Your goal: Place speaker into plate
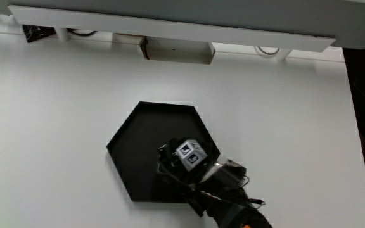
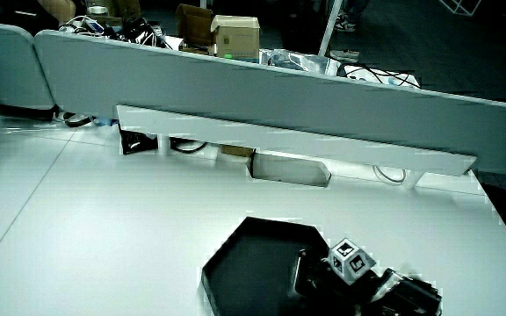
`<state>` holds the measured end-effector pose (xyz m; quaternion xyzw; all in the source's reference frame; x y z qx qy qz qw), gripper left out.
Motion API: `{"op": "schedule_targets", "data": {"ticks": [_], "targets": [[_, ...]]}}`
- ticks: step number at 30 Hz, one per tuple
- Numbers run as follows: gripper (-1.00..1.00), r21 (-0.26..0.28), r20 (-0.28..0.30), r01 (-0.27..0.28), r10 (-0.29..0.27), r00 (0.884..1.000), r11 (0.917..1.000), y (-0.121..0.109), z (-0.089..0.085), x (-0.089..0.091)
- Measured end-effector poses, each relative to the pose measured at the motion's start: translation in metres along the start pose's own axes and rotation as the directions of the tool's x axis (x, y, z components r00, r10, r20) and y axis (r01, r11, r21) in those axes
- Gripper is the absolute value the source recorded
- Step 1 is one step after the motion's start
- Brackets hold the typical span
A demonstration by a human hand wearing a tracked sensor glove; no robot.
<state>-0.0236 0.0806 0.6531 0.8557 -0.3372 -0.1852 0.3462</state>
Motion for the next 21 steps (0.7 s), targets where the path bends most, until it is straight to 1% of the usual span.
{"op": "schedule_targets", "data": {"ticks": [3, 5, 6, 8, 9, 10, 11, 12, 13, 14, 15, 16, 17, 19, 20, 21], "targets": [[0.00, -0.044, 0.043, -0.008, 0.010, 0.999, 0.9990, 0.007, -0.009, -0.006], [0.00, -0.080, 0.078, 0.016, -0.009, 0.997, 0.9966, 0.012, -0.017, -0.007], [0.00, -0.085, 0.087, 0.027, -0.019, 0.996, 0.9960, 0.012, -0.018, -0.006], [0.00, -0.125, 0.093, 0.010, 0.002, 0.996, 0.9921, 0.018, -0.030, -0.008], [0.00, -0.132, 0.106, 0.026, -0.012, 0.994, 0.9909, 0.018, -0.032, -0.008], [0.00, -0.143, 0.099, 0.018, -0.004, 0.995, 0.9895, 0.019, -0.036, -0.008], [0.00, -0.152, 0.118, 0.046, -0.029, 0.993, 0.9873, 0.018, -0.037, -0.007], [0.00, -0.151, 0.101, 0.028, -0.013, 0.995, 0.9881, 0.019, -0.041, -0.008], [0.00, -0.144, 0.092, 0.033, -0.020, 0.996, 0.9891, 0.019, -0.043, -0.008], [0.00, -0.150, 0.098, 0.039, -0.024, 0.995, 0.9879, 0.018, -0.044, -0.007], [0.00, -0.139, 0.096, 0.034, -0.021, 0.995, 0.9897, 0.017, -0.043, -0.006], [0.00, -0.152, 0.098, 0.039, -0.024, 0.995, 0.9876, 0.019, -0.046, -0.007], [-0.07, -0.166, 0.100, 0.044, -0.028, 0.995, 0.9852, 0.021, -0.049, -0.009], [-0.20, -0.158, 0.111, 0.038, -0.021, 0.994, 0.9866, 0.020, -0.052, -0.012], [-0.27, -0.150, 0.103, 0.035, -0.019, 0.995, 0.9881, 0.018, -0.053, -0.013], [-0.33, -0.156, 0.122, 0.058, -0.039, 0.992, 0.9861, 0.015, -0.051, -0.013]]}}
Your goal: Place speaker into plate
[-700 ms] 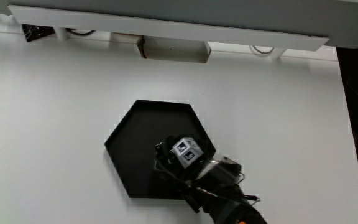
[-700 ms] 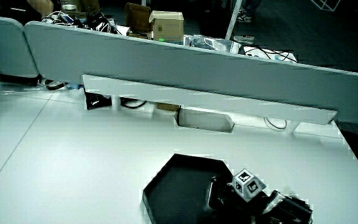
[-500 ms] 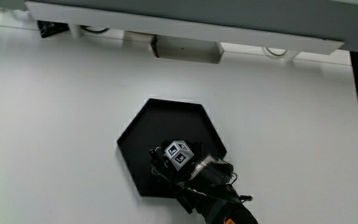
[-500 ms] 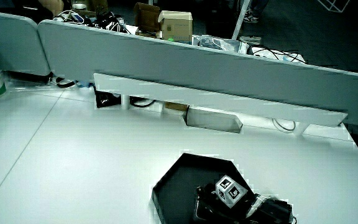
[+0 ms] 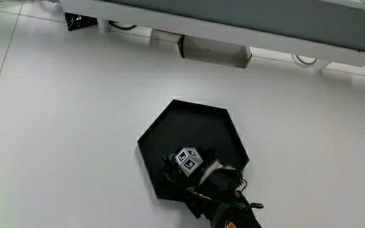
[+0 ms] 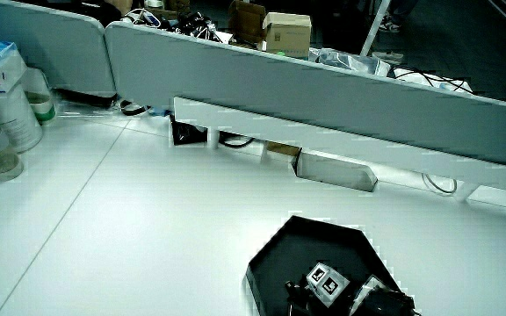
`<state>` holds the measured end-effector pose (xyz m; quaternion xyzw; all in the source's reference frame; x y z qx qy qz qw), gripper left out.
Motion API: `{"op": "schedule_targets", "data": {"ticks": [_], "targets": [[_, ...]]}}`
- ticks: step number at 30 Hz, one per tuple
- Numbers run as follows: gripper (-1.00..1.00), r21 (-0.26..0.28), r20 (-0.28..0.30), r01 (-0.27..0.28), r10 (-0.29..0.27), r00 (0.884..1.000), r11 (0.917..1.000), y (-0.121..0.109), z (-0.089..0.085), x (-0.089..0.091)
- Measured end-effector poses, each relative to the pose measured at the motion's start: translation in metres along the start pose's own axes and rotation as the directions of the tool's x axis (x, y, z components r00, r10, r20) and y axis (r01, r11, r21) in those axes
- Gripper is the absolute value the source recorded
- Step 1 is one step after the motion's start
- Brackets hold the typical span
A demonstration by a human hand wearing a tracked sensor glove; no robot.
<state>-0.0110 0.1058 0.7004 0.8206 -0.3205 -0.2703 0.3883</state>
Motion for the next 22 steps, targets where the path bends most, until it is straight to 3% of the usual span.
{"op": "schedule_targets", "data": {"ticks": [7, 9, 10, 12, 16, 17, 18, 22], "targets": [[-0.80, -0.053, -0.078, -0.039, 0.034, 0.996, 0.9978, 0.004, -0.013, -0.003], [-0.93, -0.063, -0.107, -0.025, 0.018, 0.994, 0.9977, -0.001, -0.018, 0.000], [-1.00, -0.017, -0.148, 0.007, -0.009, 0.989, 0.9998, -0.008, -0.019, 0.005], [-1.00, 0.072, -0.232, 0.076, -0.058, 0.971, 0.9945, -0.022, -0.021, 0.014], [-1.00, 0.149, -0.382, 0.099, -0.035, 0.923, 0.9839, -0.049, -0.039, 0.032], [-1.00, 0.138, -0.408, 0.062, 0.000, 0.913, 0.9886, -0.047, -0.050, 0.031], [-1.00, 0.180, -0.444, 0.081, 0.008, 0.896, 0.9803, -0.054, -0.053, 0.035], [-1.00, 0.220, -0.509, 0.067, 0.056, 0.859, 0.9733, -0.072, -0.061, 0.041]]}}
